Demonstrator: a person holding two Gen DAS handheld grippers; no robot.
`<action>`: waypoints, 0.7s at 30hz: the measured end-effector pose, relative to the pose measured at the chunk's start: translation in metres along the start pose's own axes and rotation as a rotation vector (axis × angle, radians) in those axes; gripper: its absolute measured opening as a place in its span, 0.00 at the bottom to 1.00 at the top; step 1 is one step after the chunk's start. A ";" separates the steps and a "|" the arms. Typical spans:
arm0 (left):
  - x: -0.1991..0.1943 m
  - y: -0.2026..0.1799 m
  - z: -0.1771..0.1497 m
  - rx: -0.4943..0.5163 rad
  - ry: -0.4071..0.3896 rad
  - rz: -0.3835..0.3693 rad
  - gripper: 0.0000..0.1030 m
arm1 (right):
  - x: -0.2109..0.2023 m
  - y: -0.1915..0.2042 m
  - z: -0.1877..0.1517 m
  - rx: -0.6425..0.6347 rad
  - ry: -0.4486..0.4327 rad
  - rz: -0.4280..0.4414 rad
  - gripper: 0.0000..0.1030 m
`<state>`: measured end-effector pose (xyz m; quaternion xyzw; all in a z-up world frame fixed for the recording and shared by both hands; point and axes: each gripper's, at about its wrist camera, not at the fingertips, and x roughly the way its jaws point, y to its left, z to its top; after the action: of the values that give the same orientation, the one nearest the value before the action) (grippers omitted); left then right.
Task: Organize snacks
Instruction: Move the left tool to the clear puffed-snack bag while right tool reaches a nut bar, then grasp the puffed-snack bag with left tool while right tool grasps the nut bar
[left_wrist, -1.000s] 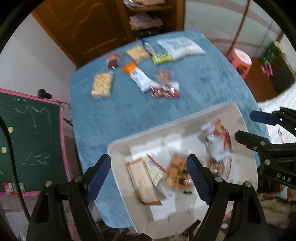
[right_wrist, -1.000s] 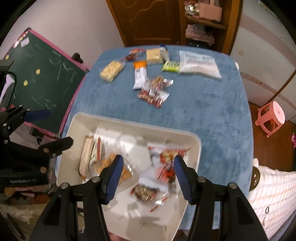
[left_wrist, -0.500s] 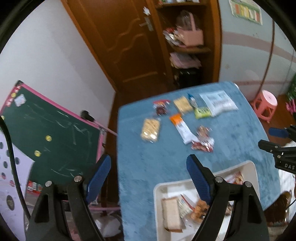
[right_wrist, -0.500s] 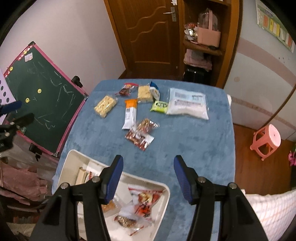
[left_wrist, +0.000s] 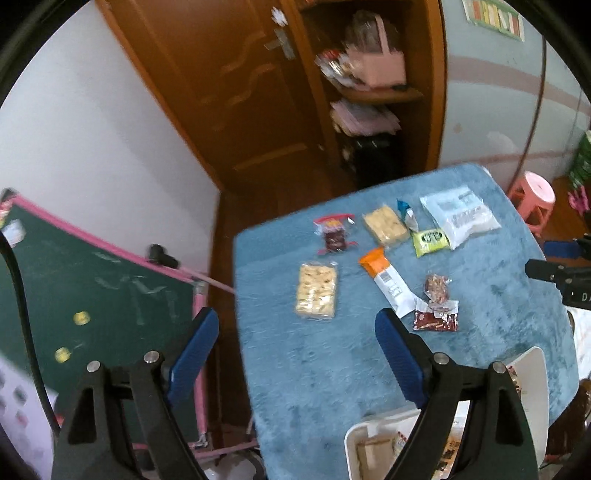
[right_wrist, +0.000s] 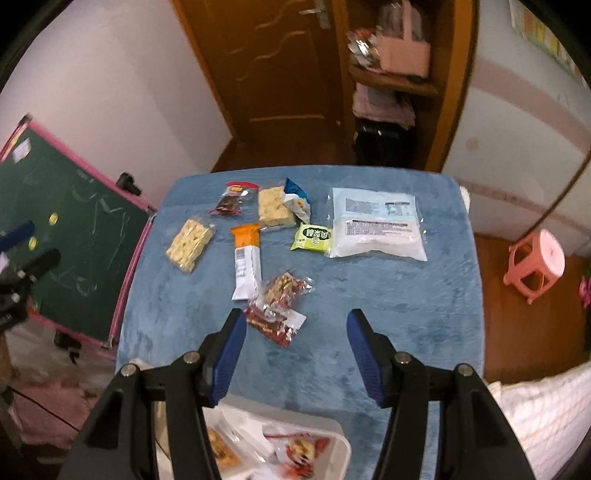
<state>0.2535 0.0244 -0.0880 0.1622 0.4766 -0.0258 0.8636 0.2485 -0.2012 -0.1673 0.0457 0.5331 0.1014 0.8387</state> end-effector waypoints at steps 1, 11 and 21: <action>0.019 0.001 0.006 0.008 0.028 -0.028 0.84 | 0.008 -0.002 0.004 0.027 0.014 0.000 0.56; 0.177 -0.013 0.027 0.187 0.224 -0.148 0.84 | 0.120 -0.020 0.017 0.330 0.199 0.045 0.56; 0.259 -0.019 0.025 0.253 0.336 -0.198 0.84 | 0.194 -0.016 0.007 0.432 0.321 0.024 0.56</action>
<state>0.4112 0.0277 -0.2963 0.2234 0.6204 -0.1427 0.7381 0.3367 -0.1743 -0.3388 0.2133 0.6681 0.0012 0.7128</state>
